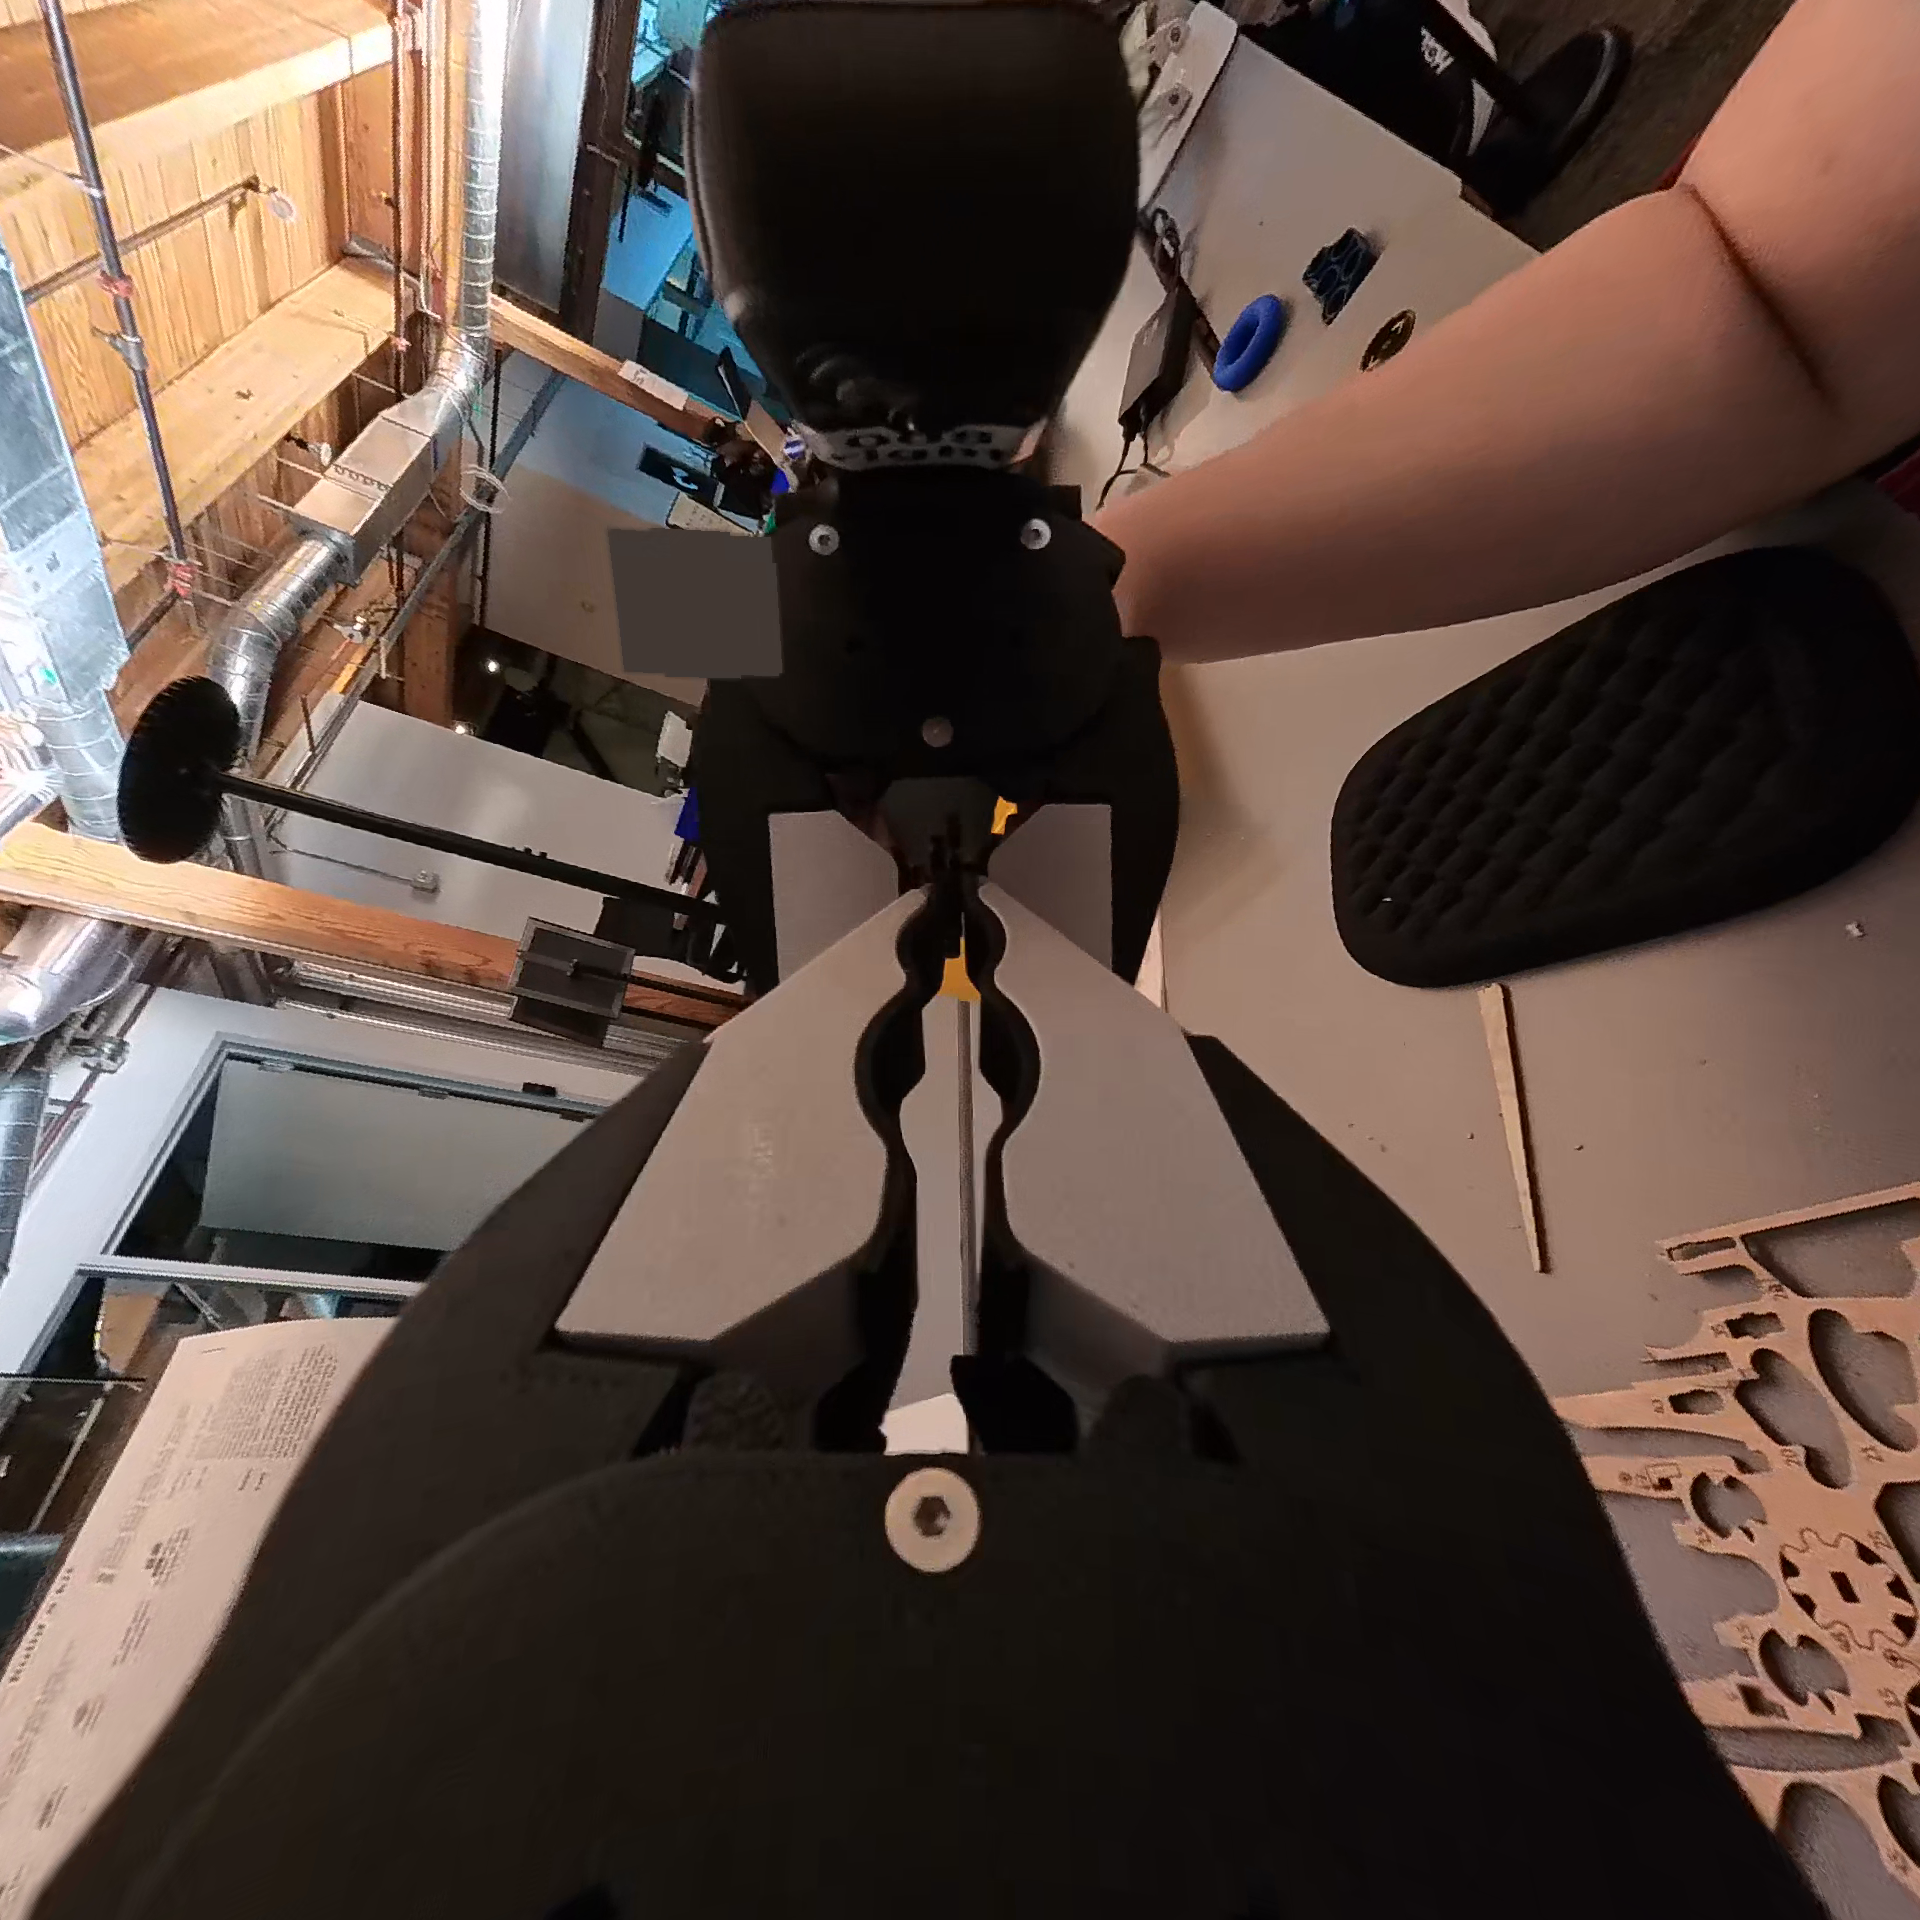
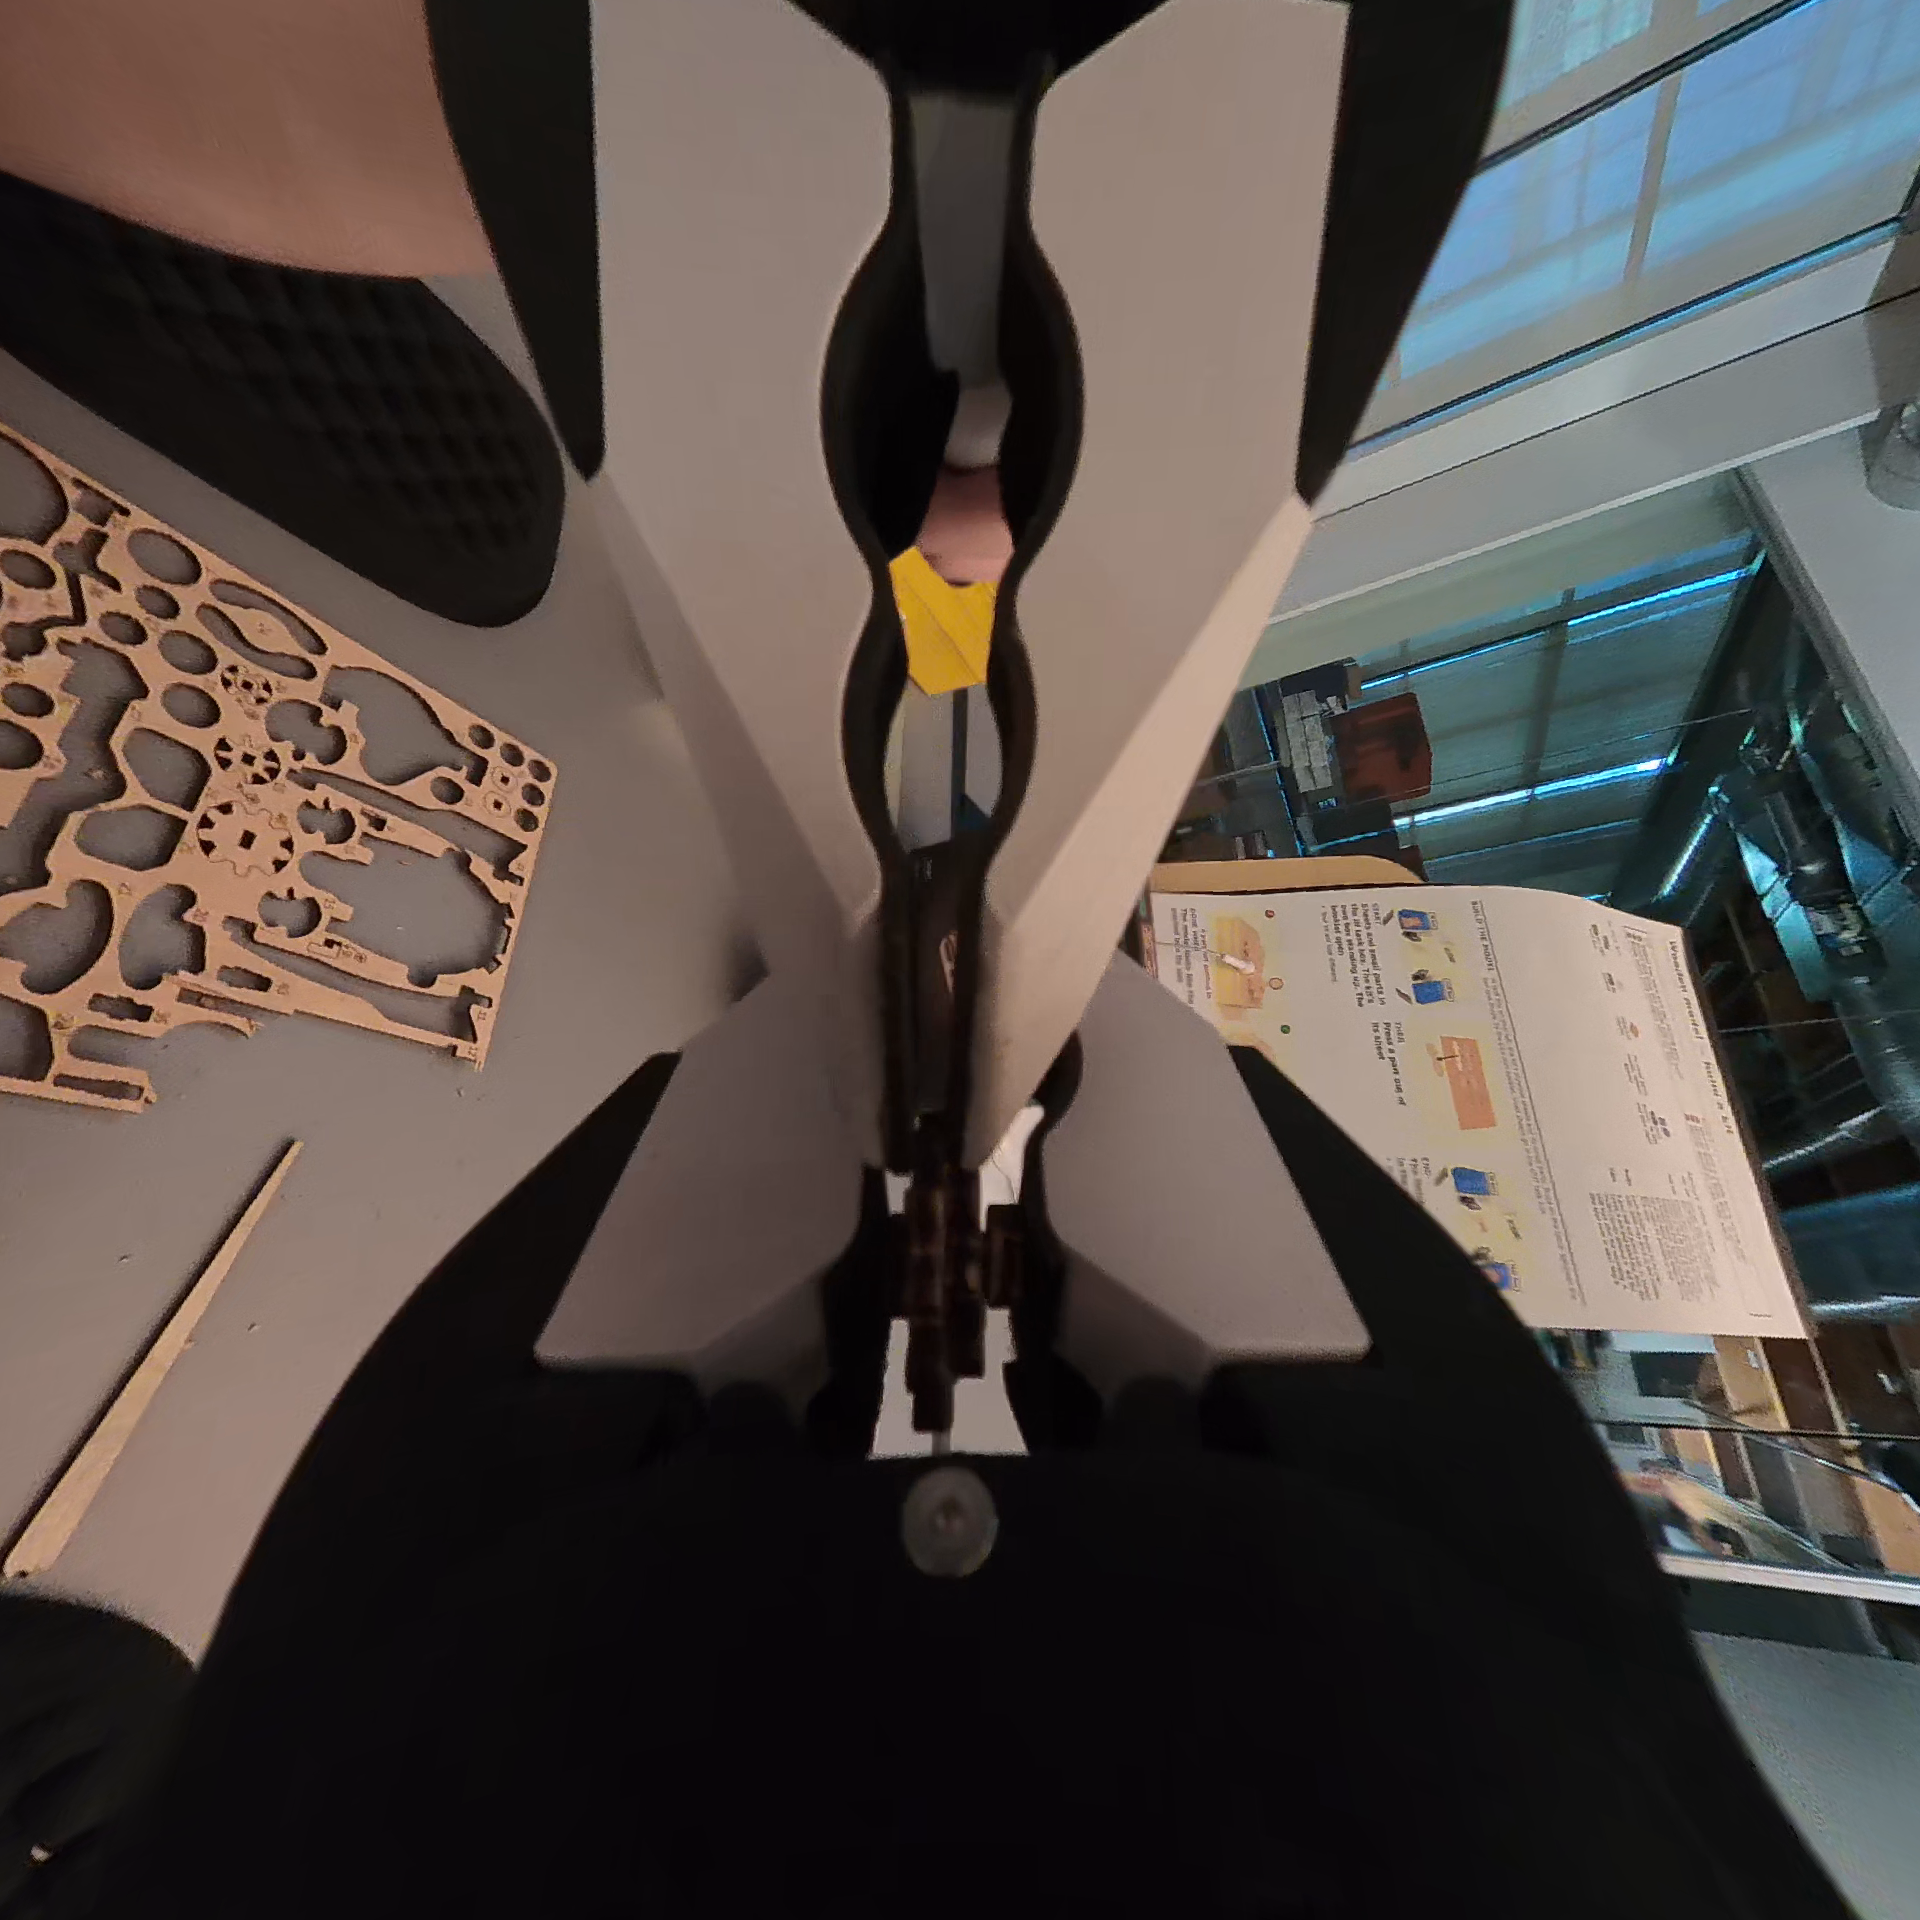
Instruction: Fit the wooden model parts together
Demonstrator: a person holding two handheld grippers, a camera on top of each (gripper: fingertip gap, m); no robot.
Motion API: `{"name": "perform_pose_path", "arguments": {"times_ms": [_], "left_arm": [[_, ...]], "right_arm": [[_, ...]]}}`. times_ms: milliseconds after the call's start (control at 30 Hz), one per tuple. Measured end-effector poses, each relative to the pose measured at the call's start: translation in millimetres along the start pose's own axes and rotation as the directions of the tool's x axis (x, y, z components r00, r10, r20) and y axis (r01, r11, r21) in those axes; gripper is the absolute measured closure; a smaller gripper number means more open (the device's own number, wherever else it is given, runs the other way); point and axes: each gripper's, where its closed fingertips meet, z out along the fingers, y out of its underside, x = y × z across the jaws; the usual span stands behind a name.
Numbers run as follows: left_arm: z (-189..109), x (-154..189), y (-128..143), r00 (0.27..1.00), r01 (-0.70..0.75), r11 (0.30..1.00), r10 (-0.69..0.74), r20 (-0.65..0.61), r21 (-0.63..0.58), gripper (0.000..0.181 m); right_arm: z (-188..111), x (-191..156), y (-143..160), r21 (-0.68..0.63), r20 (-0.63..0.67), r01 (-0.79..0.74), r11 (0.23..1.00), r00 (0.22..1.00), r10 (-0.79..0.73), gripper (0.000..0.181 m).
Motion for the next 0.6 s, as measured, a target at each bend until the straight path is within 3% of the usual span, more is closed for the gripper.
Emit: {"name": "perform_pose_path", "arguments": {"times_ms": [400, 600], "left_arm": [[-3, -7, 0, 0.995, 0.096, 0.995, -0.096, -0.009, 0.018, 0.181], [-1, -7, 5, 0.992, 0.127, 0.992, -0.128, -0.020, -0.010, 0.181]], "right_arm": [[2, 7, -2, 0.000, -0.022, -0.081, 0.997, 0.996, 0.081, 0.166], [5, 11, 6, -0.036, -0.067, -0.034, 0.999, 0.997, 0.031, 0.162]]}}
